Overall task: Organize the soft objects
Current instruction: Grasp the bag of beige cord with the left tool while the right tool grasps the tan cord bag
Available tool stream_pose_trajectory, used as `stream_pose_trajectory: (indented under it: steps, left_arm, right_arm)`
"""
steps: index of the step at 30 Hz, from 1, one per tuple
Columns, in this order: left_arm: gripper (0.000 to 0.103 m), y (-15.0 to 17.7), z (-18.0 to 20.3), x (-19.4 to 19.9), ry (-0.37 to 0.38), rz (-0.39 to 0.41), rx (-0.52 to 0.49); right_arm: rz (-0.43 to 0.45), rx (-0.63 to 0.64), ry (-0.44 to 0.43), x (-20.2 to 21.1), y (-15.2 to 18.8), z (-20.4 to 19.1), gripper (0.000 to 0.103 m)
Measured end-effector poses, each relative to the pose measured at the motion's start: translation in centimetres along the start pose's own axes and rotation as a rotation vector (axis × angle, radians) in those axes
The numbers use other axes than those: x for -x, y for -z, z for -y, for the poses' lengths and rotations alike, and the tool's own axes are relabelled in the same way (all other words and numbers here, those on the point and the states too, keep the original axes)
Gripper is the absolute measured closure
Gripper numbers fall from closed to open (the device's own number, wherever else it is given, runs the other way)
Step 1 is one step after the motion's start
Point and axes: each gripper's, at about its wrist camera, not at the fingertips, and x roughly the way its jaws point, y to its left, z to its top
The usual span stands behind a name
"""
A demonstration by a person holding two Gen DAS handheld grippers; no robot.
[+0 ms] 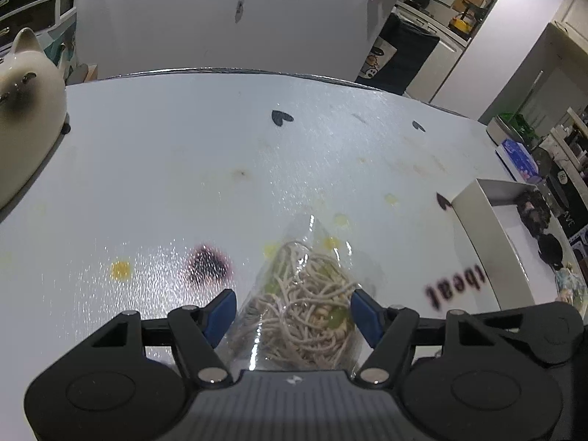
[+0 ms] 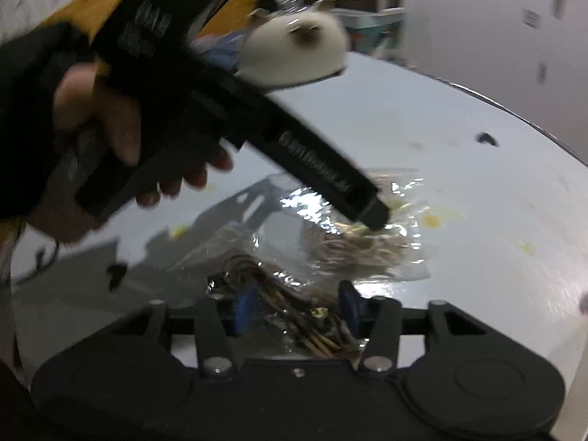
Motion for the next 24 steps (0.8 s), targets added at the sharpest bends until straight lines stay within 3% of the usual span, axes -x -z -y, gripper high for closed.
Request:
stream_pose_trajectory:
  steps: [3, 11, 17, 24]
  left_arm:
    - [0.028, 0.1, 0.3, 0.2, -0.001, -0.01, -0.012]
    - [0.022, 0.2, 1.9, -0.4, -0.041, -0.021, -0.087]
    - [0.022, 0.0, 3.9, -1.0, -0.112, -0.003, -0.203]
    - [0.026, 0.7, 5.1, -1.9, -0.143, -0.05, -0.267]
  right_arm:
    - [-0.021, 0.063, 0.009, -0.3, 0.3, -0.7, 0.053]
    - [-0.066, 0.016, 0.061, 1.6, 2.4, 0.1, 0.056]
    - [-0.087, -0.127, 0.152, 3.5, 4.8, 1.7, 0.056]
    - [-0.1, -0.351, 0.315, 5.5, 7.1, 3.4, 0.056]
